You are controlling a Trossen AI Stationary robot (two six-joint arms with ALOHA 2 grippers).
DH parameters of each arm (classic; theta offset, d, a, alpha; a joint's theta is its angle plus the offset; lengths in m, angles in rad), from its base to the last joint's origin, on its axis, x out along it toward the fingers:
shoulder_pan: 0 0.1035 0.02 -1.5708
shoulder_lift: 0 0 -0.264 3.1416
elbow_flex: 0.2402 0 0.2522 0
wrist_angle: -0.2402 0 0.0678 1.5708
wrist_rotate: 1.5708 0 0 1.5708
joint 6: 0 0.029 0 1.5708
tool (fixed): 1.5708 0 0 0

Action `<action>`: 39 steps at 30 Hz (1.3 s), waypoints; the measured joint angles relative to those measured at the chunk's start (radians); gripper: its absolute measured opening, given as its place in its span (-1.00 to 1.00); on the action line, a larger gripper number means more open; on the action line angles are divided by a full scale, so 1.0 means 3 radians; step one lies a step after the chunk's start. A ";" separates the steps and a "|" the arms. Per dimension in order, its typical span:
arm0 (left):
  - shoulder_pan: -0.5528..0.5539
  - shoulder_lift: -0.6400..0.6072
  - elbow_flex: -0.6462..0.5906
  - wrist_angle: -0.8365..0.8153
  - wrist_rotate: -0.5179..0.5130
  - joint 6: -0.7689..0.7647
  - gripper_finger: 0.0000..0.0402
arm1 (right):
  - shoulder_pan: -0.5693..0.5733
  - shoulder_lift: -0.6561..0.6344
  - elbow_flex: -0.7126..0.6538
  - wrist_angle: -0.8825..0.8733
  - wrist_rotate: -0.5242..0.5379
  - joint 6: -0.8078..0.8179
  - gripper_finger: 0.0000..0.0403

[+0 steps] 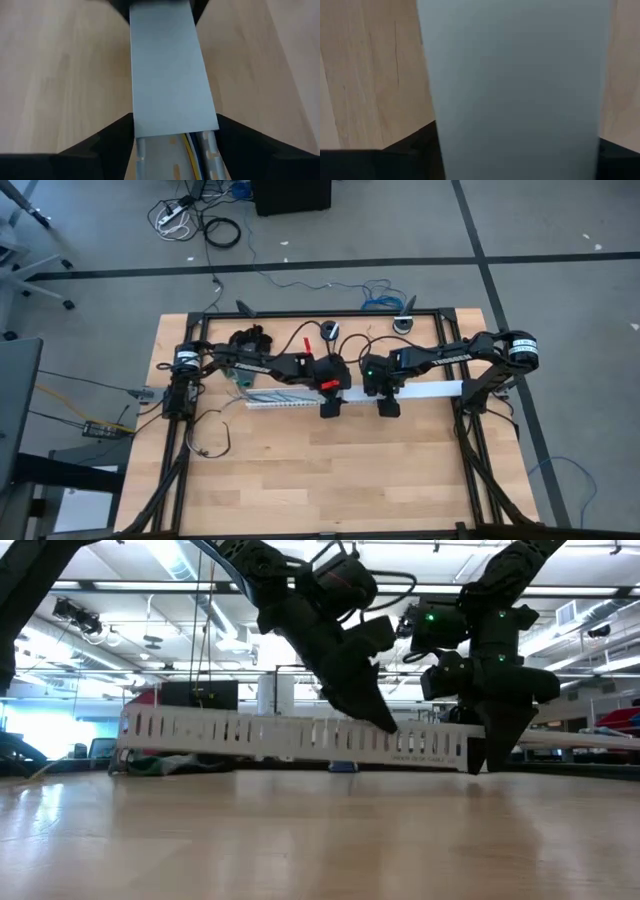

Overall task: Ziptie cables
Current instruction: Close the white cable duct

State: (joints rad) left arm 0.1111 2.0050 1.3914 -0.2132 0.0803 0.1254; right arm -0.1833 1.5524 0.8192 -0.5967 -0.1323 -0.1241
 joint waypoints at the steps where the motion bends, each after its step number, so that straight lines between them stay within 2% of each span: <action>1: 0.0000 -0.0002 0.0021 -0.0004 0.0012 0.0006 0.27 | 0.0000 0.0000 0.0000 0.0002 -0.0003 0.0000 0.30; 15: -0.0028 -0.0015 0.0048 -0.0242 -0.0029 0.0077 0.57 | 0.0000 0.0000 0.0000 -0.0011 -0.0007 0.0009 0.21; 21: -0.0027 -0.0169 0.0048 -0.0422 -0.0041 0.0080 0.58 | 0.0000 0.0000 0.0000 -0.0029 -0.0004 0.0010 0.22; 31: -0.0047 -0.0287 0.0048 -0.1252 0.0006 -0.0069 0.58 | 0.0000 0.0000 0.0000 -0.0035 0.0002 0.0007 0.22; 39: -0.0049 -0.0372 0.0038 -0.1591 0.0009 -0.0192 0.58 | -0.0003 0.0000 0.0000 -0.0036 0.0003 0.0002 0.21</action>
State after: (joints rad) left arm 0.0963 1.8933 1.4028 -0.6904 0.0829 0.0677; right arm -0.1841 1.5524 0.8192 -0.6075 -0.1314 -0.1234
